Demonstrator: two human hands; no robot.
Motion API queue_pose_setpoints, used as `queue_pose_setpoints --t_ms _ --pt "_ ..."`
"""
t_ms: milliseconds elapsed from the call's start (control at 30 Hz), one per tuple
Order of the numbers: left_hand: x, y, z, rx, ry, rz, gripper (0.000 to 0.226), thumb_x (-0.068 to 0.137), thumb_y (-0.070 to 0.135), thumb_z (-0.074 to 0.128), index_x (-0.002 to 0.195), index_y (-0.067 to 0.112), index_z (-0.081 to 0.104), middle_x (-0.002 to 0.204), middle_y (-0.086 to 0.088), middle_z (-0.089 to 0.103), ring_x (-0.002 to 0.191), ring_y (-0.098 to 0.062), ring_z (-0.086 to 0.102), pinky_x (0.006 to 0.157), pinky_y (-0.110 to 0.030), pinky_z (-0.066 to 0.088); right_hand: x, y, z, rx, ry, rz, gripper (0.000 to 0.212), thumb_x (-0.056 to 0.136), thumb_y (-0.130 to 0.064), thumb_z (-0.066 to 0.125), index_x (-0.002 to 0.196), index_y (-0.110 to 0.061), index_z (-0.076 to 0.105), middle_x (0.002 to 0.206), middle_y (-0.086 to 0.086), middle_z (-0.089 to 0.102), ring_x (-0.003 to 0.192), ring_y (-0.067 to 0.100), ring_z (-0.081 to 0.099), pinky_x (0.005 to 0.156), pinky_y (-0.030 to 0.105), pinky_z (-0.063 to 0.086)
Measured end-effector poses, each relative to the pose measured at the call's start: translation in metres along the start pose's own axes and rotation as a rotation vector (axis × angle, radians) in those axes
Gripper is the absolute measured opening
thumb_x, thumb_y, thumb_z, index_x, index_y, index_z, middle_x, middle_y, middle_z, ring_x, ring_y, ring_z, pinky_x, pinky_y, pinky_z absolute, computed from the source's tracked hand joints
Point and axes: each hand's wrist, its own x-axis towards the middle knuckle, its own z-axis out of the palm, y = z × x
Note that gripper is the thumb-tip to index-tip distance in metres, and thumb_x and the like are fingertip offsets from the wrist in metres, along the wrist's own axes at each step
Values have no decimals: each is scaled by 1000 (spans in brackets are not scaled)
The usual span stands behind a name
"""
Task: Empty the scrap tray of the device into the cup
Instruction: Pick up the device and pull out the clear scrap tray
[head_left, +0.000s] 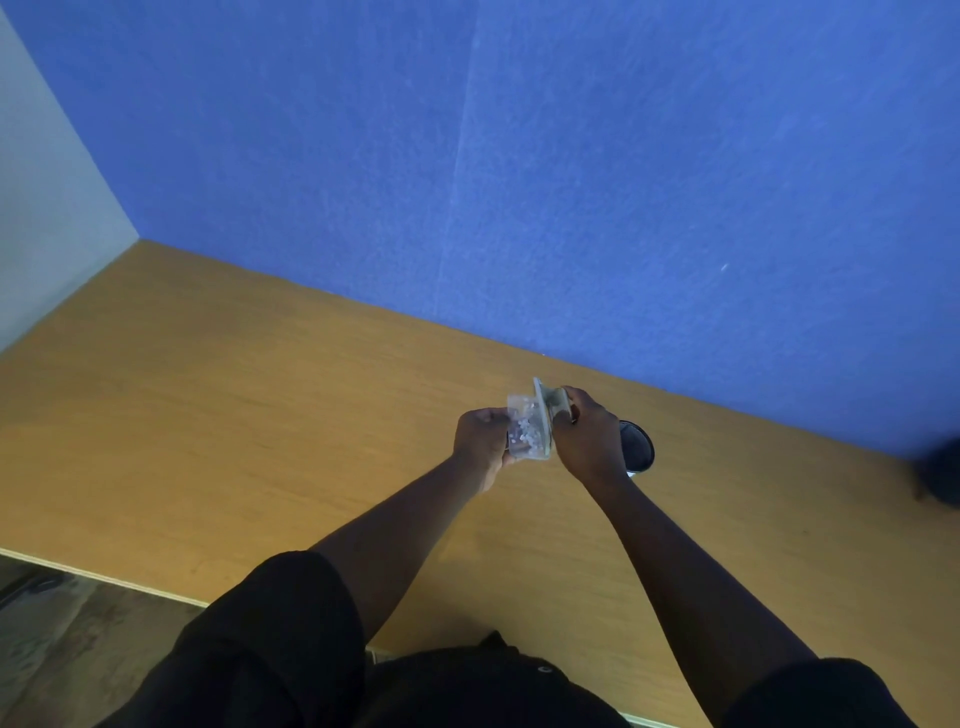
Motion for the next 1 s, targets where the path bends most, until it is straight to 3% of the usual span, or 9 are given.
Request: queue_pose_setpoints --t_ms 167,267,400,633,767,833,933,1000 --pt "-2 0 0 0 3 9 17 93 12 63 76 12 68 104 -17 69 95 -33 69 51 -30 60 -1 0 0 30 23 8 35 90 -13 46 121 -20 62 85 3 70 61 12 58 49 23 38" --pt "-1 0 -1 6 2 14 19 93 11 60 77 12 68 102 -18 69 88 -30 70 50 -29 60 -1 1 -1 53 25 27 34 89 -14 45 116 -22 63 83 0 69 64 15 60 52 26 41" --pt "0 1 -2 17 7 2 16 93 11 60 80 12 70 107 -21 70 89 -31 71 53 -31 60 0 3 -3 80 5 63 34 89 -13 47 115 -25 65 90 -4 71 78 17 67 65 40 57" --pt "-1 0 -1 -7 5 -22 13 93 12 61 84 11 69 113 -23 70 96 -35 71 53 -30 60 1 7 -1 144 -11 80 33 88 -12 48 112 -24 67 89 -3 72 81 19 69 63 40 57" --pt "0 -1 -3 -12 3 -17 10 94 12 59 91 7 68 113 -21 68 98 -32 69 59 -35 63 -2 4 0 21 79 -53 35 91 -15 48 124 -18 60 86 0 70 69 17 64 56 28 47" --pt "1 -1 -4 -7 0 -12 11 95 11 60 97 4 68 112 -20 68 96 -32 69 66 -39 63 -4 3 -1 -86 104 -191 38 91 -13 50 129 -13 57 97 5 71 78 20 65 63 26 46" --pt "-1 0 -5 -13 -5 -16 12 94 9 58 88 5 68 102 -20 70 85 -29 71 62 -37 63 -6 2 0 -228 35 -336 41 91 -11 50 132 -9 54 121 12 65 102 27 64 81 38 55" --pt "-1 0 -5 -9 -3 -20 18 95 7 57 80 8 67 97 -19 70 81 -28 71 62 -37 63 -9 3 3 -299 34 -388 40 92 -10 50 132 -7 54 125 14 63 105 30 64 81 45 57"
